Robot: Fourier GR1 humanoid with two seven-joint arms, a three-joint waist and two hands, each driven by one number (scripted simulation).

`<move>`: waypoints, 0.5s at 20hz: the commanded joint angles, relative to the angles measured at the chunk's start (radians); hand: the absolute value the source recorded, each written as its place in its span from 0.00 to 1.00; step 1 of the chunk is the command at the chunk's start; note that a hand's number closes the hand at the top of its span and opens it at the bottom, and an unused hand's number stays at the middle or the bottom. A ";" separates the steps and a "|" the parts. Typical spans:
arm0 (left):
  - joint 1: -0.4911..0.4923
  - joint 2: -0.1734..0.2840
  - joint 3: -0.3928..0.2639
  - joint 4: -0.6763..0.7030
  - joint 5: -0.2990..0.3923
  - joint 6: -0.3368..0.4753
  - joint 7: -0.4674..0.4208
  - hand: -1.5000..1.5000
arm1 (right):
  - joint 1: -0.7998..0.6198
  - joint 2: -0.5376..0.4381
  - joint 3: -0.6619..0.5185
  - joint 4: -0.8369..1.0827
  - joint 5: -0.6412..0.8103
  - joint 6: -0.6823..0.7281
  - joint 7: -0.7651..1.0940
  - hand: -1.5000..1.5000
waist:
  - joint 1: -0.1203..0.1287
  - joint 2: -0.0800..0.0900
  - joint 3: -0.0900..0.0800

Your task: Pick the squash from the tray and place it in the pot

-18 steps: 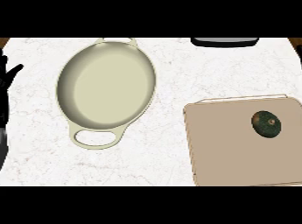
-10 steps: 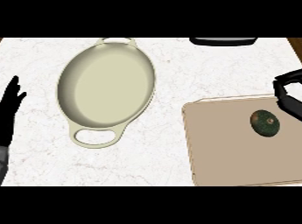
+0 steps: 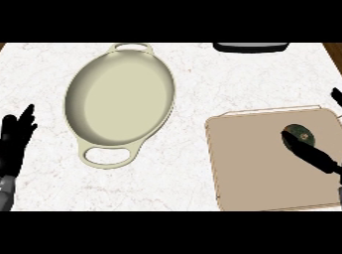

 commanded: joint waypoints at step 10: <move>-0.012 -0.019 -0.005 -0.006 -0.012 -0.007 0.043 0.50 | 0.080 -0.330 0.065 -0.327 0.293 0.449 0.768 0.00 | -0.002 -0.001 -0.005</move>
